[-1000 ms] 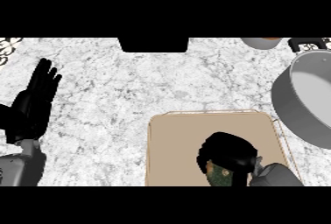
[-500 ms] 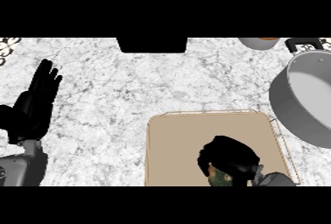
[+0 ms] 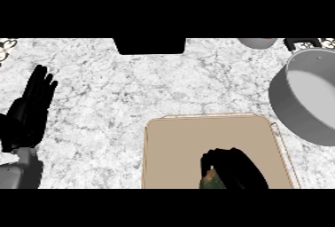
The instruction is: Pick the squash from the tray and place it in the pot
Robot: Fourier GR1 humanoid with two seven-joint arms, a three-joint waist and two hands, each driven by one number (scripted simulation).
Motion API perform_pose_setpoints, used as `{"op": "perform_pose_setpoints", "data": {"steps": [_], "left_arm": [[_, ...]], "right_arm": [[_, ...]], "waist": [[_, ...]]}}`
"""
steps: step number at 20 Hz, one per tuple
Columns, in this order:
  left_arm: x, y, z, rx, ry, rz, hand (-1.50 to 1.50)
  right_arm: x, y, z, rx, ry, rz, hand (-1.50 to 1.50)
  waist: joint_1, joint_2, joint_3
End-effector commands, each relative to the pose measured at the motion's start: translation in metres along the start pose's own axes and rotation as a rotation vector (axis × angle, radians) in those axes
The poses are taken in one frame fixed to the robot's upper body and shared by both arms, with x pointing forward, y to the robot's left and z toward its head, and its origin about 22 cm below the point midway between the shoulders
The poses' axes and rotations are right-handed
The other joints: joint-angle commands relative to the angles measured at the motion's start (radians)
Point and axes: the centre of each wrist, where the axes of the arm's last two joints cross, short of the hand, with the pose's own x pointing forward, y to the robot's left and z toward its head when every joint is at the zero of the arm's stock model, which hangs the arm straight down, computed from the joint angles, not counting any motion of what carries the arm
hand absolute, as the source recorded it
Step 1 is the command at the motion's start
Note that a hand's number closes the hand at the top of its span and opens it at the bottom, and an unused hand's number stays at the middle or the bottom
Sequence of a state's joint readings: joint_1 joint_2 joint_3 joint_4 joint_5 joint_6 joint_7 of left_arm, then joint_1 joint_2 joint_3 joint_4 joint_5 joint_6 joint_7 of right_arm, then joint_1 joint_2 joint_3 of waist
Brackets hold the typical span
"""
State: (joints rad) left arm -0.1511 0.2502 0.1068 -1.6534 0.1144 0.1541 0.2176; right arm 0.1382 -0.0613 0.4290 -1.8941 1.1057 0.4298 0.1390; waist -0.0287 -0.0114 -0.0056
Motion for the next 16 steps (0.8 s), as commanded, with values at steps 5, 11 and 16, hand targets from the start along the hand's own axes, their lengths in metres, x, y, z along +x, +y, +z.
{"op": "perform_pose_setpoints", "data": {"steps": [5, 11, 16], "left_arm": [[0.004, -0.003, 0.002, -0.012, -0.003, 0.007, 0.0], [0.01, -0.005, -0.006, -0.015, -0.013, 0.01, 0.0], [0.002, -0.016, -0.013, -0.039, -0.018, -0.007, 0.0]], "right_arm": [[0.032, -0.056, 0.052, -0.527, 0.107, -0.23, 1.5], [0.029, -0.102, 0.081, -0.812, 0.191, -0.208, 1.5], [0.017, -0.128, 0.093, -0.9, 0.257, -0.176, 1.5]], "waist": [[0.005, 0.003, 0.006], [0.022, 0.01, 0.006], [0.022, 0.012, 0.005]]}}
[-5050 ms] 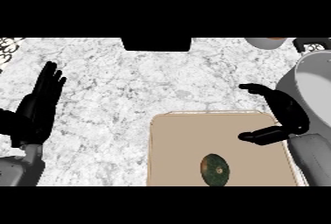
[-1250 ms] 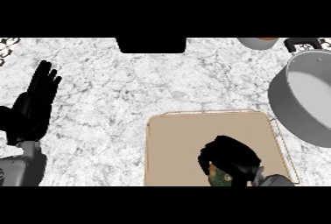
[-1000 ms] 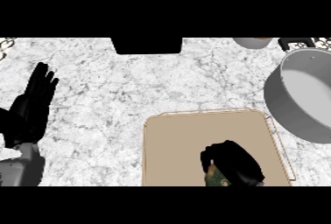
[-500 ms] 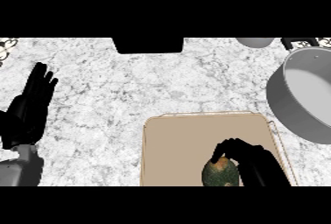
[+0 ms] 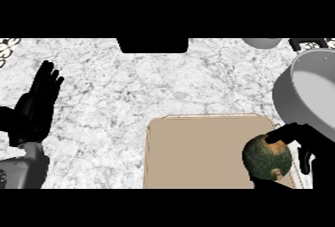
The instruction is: Pick the squash from the tray and place it in the pot
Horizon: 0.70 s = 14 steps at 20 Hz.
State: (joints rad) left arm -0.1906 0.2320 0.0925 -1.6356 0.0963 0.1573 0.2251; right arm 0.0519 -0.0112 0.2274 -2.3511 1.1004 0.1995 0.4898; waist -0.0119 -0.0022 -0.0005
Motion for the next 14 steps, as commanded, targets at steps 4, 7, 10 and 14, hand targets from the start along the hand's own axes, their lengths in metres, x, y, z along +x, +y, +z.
{"op": "perform_pose_setpoints", "data": {"steps": [4, 7, 10, 14], "left_arm": [[-0.009, -0.011, -0.002, 0.004, -0.006, 0.021, 0.0], [0.012, 0.011, -0.013, 0.009, -0.023, -0.002, 0.0], [0.001, -0.013, 0.002, 0.021, -0.014, 0.007, 0.0], [0.002, 0.001, -0.004, -0.005, -0.007, -0.003, 0.0]], "right_arm": [[-0.024, -0.049, -0.014, -0.124, 0.043, -0.084, 1.5], [-0.05, -0.048, -0.041, -0.157, 0.086, -0.139, 1.5], [-0.072, -0.057, -0.069, -0.152, 0.118, -0.153, 1.5], [-0.118, -0.046, -0.088, -0.154, 0.158, -0.128, 1.5]], "waist": [[0.0, 0.003, 0.001], [0.003, 0.003, 0.002], [0.011, 0.003, 0.001], [0.013, 0.004, 0.001]]}}
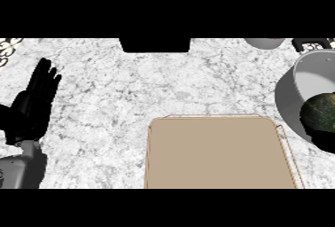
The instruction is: Pick the squash from the tray and place it in the pot
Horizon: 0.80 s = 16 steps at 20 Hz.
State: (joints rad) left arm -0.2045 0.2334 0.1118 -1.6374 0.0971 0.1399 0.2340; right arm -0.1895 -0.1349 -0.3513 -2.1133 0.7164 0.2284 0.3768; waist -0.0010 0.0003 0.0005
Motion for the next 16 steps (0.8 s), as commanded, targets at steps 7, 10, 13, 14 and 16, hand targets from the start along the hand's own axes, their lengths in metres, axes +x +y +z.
{"op": "perform_pose_setpoints", "data": {"steps": [7, 10, 13, 14, 16], "left_arm": [[0.004, 0.004, -0.001, -0.012, -0.018, -0.01, 0.0], [0.001, -0.013, -0.004, -0.028, -0.01, 0.002, 0.0], [-0.001, -0.008, -0.008, -0.004, -0.01, 0.012, 0.0], [0.002, -0.005, 0.005, -0.023, -0.005, 0.011, 0.0], [-0.004, 0.003, -0.009, -0.019, -0.003, -0.005, 0.0]], "right_arm": [[-0.063, -0.011, -0.045, -0.144, 0.003, 0.37, 1.5], [-0.088, -0.01, -0.081, -0.141, 0.038, 0.438, 1.5], [-0.121, 0.018, -0.086, -0.114, 0.038, 0.41, 1.5], [-0.131, 0.029, -0.073, -0.103, 0.029, 0.398, 1.5], [-0.144, 0.039, -0.091, -0.08, 0.057, 0.41, 1.5]], "waist": [[0.018, 0.008, 0.0], [0.026, 0.011, 0.001], [0.014, 0.005, 0.0], [0.011, 0.002, 0.0], [0.014, 0.005, 0.0]]}}
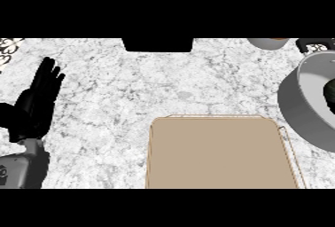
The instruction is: Pick the squash from the tray and place it in the pot
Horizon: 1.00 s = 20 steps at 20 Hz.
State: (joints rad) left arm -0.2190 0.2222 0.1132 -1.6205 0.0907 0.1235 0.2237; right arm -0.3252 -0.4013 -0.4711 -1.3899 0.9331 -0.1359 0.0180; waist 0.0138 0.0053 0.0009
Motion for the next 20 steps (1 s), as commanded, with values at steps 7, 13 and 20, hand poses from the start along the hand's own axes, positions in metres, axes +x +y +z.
{"op": "perform_pose_setpoints", "data": {"steps": [7, 13, 20], "left_arm": [[0.017, -0.002, 0.004, -0.006, -0.005, 0.004, 0.0], [0.007, 0.002, 0.003, -0.002, 0.009, -0.014, 0.0], [0.004, 0.001, 0.006, 0.013, 0.005, -0.005, 0.0]], "right_arm": [[-0.041, 0.053, -0.026, 0.225, 0.164, -0.187, -1.5], [-0.049, 0.065, -0.026, 0.279, 0.104, -0.438, -1.5], [-0.084, 0.046, -0.023, 0.106, 0.096, -0.758, -1.5]], "waist": [[0.012, -0.001, 0.001], [0.01, 0.001, 0.002], [-0.008, -0.003, 0.001]]}}
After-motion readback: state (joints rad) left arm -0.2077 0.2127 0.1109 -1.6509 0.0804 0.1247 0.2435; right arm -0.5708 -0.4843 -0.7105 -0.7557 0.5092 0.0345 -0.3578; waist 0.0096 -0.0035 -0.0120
